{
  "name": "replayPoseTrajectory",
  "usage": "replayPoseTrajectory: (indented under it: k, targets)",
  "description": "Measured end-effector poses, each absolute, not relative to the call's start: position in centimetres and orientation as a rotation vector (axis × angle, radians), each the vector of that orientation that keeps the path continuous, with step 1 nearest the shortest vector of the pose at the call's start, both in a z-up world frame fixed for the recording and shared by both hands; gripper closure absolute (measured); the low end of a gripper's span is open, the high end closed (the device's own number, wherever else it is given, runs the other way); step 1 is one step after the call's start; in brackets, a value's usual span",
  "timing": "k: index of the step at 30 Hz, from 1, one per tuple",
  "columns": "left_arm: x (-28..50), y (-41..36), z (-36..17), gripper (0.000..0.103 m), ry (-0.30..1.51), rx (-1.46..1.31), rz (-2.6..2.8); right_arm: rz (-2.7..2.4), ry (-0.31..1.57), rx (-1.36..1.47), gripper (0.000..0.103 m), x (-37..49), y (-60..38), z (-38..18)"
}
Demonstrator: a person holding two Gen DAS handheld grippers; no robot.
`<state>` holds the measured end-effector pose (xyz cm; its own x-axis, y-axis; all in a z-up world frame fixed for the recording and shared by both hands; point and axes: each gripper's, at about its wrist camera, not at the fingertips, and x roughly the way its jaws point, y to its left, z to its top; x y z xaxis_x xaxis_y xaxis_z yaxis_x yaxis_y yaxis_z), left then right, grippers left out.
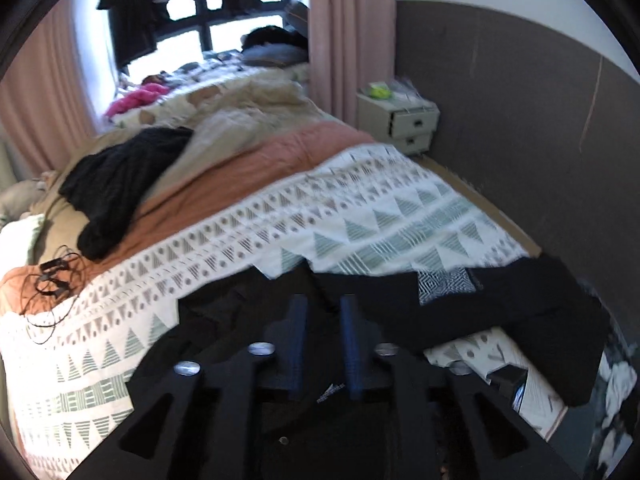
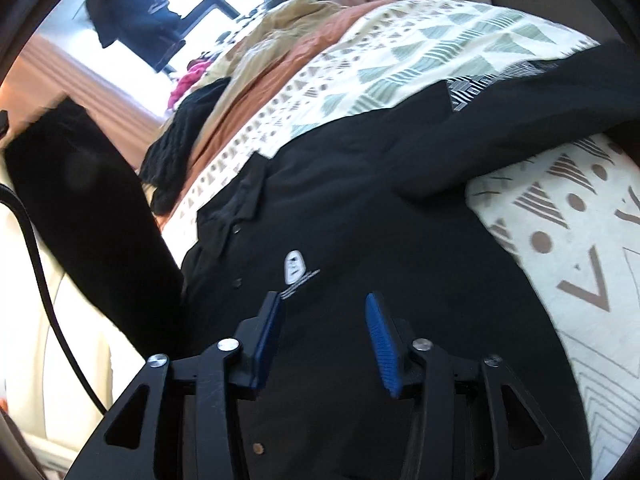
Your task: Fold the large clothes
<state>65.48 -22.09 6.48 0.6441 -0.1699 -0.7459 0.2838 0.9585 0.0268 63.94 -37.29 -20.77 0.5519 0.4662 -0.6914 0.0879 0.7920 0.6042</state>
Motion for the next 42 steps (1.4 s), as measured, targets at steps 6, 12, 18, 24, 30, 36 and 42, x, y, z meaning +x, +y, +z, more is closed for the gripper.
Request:
replayPoseTrajectory:
  k: [6,12,18,24,30,36,42]
  targets:
    - [64.8,-21.4,3.9,0.033,0.815,0.138,-0.222,0.218,0.991,0.695,0.046,63.8,-39.4,-21.7]
    - [63.8,-15.4,2.1,0.033,0.845,0.062,-0.147,0.205,0.996,0.732,0.046,64.1,-39.9,-22.8]
    - [61.4,-7.4,0.4,0.033,0.868,-0.016,-0.034,0.205,0.997,0.731,0.046,65.4,-39.2,-23.8]
    - [58.3,-0.2,-2.3,0.033,0.876,-0.113,0.069,0.225,1.013,0.677,0.046,67.0,-37.4,-25.0]
    - [56.6,4.8,-7.7,0.034,0.944,-0.196,0.144,0.263,1.017,0.677,0.063,68.5,-36.4,-26.1]
    - [56.9,6.6,-14.0,0.050,1.033,-0.237,0.185,0.266,1.005,0.736,0.097,69.3,-36.3,-27.3]
    - [57.1,8.0,-19.5,0.060,1.133,-0.240,0.250,0.204,1.006,0.702,0.098,69.1,-36.9,-27.0]
